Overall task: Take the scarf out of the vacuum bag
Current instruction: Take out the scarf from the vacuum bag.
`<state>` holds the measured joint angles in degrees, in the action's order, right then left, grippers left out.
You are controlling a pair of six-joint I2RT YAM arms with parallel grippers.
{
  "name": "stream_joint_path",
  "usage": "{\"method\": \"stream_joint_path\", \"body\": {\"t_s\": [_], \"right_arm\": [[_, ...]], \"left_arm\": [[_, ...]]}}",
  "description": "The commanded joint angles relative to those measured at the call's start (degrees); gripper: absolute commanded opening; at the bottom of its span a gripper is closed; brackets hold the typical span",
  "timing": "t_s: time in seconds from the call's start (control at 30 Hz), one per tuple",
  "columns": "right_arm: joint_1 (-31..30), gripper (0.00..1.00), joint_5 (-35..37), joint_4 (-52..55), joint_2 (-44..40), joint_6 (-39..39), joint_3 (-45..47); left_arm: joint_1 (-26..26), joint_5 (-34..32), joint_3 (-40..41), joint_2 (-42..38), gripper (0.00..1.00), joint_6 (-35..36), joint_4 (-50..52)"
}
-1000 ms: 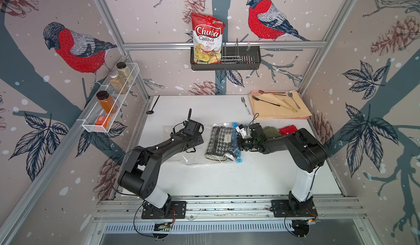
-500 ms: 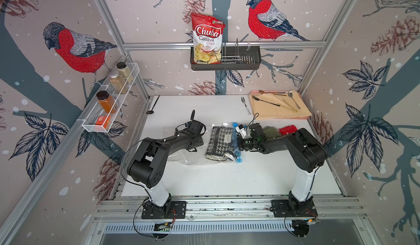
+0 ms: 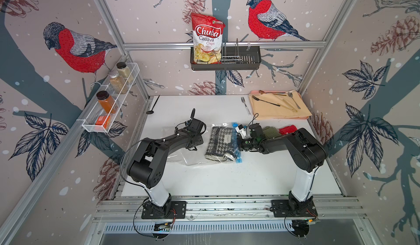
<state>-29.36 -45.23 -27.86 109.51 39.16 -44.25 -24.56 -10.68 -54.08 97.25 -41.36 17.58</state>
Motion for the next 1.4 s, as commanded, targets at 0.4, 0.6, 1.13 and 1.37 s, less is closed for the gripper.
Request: {"method": "stream_joint_path", "body": {"t_s": [0.4, 0.6, 1.13, 1.37], "right_arm": [[-0.1, 0.00, -0.3, -0.1, 0.0, -0.4, 0.0], [0.0, 0.00, -0.3, -0.2, 0.0, -0.4, 0.0], [0.8, 0.00, -2.0, -4.0, -1.2, 1.7, 1.7], [0.5, 0.00, -2.4, -5.0, -1.5, 2.2, 2.0]], "left_arm": [[-0.1, -0.1, 0.7, 1.3, 0.41, 1.0, -0.6], [0.0, -0.5, 1.4, 1.4, 0.34, 0.9, -0.4], [0.6, -1.1, 3.7, -0.6, 0.34, 0.1, -0.2], [1.0, -1.5, 4.2, -0.9, 0.35, 0.2, -0.1]]}}
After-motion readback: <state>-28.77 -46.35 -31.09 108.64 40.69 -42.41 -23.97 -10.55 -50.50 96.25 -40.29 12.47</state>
